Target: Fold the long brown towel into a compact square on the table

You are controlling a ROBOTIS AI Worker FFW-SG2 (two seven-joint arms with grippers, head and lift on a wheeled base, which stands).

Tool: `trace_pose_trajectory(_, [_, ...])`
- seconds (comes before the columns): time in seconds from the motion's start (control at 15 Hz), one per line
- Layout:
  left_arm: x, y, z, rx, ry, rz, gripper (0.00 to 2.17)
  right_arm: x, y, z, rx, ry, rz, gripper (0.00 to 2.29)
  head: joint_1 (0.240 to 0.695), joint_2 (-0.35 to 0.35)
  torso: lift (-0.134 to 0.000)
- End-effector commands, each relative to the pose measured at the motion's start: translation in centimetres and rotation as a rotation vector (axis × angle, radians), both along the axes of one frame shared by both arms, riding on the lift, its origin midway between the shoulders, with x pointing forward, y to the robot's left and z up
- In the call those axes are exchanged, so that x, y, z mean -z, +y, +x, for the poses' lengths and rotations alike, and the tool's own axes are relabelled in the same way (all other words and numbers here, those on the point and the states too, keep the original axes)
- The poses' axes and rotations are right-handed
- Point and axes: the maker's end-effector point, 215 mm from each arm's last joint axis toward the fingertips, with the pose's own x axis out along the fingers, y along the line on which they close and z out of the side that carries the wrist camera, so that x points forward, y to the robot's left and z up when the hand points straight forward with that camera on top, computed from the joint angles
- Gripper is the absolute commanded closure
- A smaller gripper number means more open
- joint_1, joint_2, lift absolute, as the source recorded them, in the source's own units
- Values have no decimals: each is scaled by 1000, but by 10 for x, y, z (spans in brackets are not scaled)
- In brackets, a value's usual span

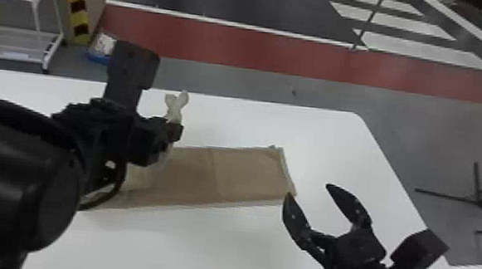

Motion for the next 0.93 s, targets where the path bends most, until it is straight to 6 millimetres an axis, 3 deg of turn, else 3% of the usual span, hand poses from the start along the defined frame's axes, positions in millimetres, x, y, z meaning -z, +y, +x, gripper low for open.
trace_pose_trajectory(0.0, [6, -29, 11, 8, -77, 45, 1679, -3, 2, -1, -2, -3, 1, 97, 695, -264, -123])
trace_pose_trajectory(0.07, [10, -37, 7, 23, -73, 51, 1092, -3, 1, -1, -1, -3, 1, 97, 695, -276, -123])
trace_pose_trajectory(0.13, [11, -45, 2, 43, -73, 52, 225, -2, 0, -1, 2, 0, 0, 97, 695, -284, -123])
trace_pose_trajectory(0.2, [13, -50, -3, 53, -69, 51, -1, -3, 0, -1, 2, -2, -1, 97, 695, -293, -123])
trace_pose_trajectory(0.6, [20, -61, -24, 88, -47, 24, 36, -3, 8, 4, -12, 6, 2, 97, 695, -336, -123])
trace_pose_trajectory(0.73, [11, -46, -21, 54, -64, 7, 36, -5, 9, 11, -14, 19, 4, 97, 695, -337, -123])
trace_pose_trajectory(0.87, [11, -15, -13, -4, -80, -46, 36, 7, 17, 25, -29, 105, 29, 97, 695, -320, -123])
